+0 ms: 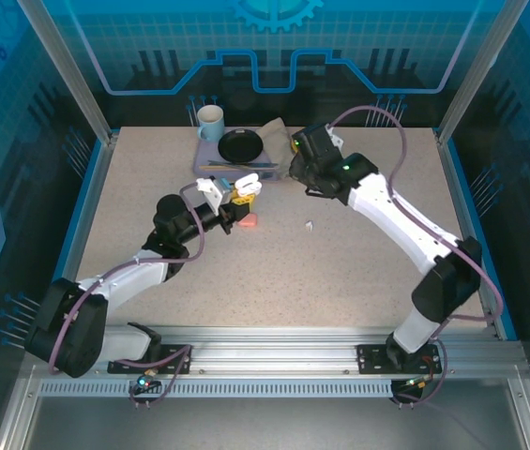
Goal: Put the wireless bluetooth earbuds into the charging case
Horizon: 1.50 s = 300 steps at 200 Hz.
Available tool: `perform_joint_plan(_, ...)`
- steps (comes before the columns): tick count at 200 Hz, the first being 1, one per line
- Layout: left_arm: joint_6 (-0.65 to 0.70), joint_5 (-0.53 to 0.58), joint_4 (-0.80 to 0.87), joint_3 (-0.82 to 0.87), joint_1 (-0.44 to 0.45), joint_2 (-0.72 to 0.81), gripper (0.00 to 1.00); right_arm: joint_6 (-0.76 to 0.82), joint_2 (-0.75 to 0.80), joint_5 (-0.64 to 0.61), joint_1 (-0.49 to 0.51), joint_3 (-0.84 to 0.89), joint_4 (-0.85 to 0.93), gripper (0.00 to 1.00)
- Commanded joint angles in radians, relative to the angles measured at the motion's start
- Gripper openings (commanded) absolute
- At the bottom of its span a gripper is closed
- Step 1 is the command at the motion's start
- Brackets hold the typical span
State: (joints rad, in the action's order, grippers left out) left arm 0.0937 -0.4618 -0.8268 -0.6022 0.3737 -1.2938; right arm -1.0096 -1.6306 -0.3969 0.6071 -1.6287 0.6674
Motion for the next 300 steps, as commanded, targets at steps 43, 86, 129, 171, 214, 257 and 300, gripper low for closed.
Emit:
perform_joint_plan(43, 0.051, 0.027, 0.051, -0.156, 0.074, -0.069, 0.00, 0.209, 0.220, -0.042, 0.038, 0.130, -0.304, 0.26)
perform_joint_plan(86, 0.065, 0.186, 0.055, -0.238, 0.134, -0.127, 0.00, 0.273, 0.305, -0.036, 0.090, 0.230, -0.470, 0.26)
perform_joint_plan(129, 0.067, 0.321, 0.025, -0.284, 0.176, -0.173, 0.00, 0.342, 0.377, -0.025, 0.138, 0.360, -0.672, 0.25)
perform_joint_plan(171, 0.052, 0.353, 0.004, -0.309, 0.196, -0.194, 0.00, 0.361, 0.387, 0.017, 0.152, 0.433, -0.789, 0.25)
perform_joint_plan(214, 0.028, 0.364, -0.009, -0.317, 0.207, -0.197, 0.00, 0.362, 0.362, 0.054, 0.156, 0.455, -0.856, 0.25)
perform_joint_plan(257, 0.008, 0.366, -0.010, -0.326, 0.209, -0.198, 0.00, 0.337, 0.332, 0.070, 0.156, 0.465, -0.905, 0.25)
perform_joint_plan(300, -0.005, 0.362, -0.006, -0.336, 0.209, -0.194, 0.00, 0.302, 0.310, 0.097, 0.144, 0.479, -0.931, 0.24)
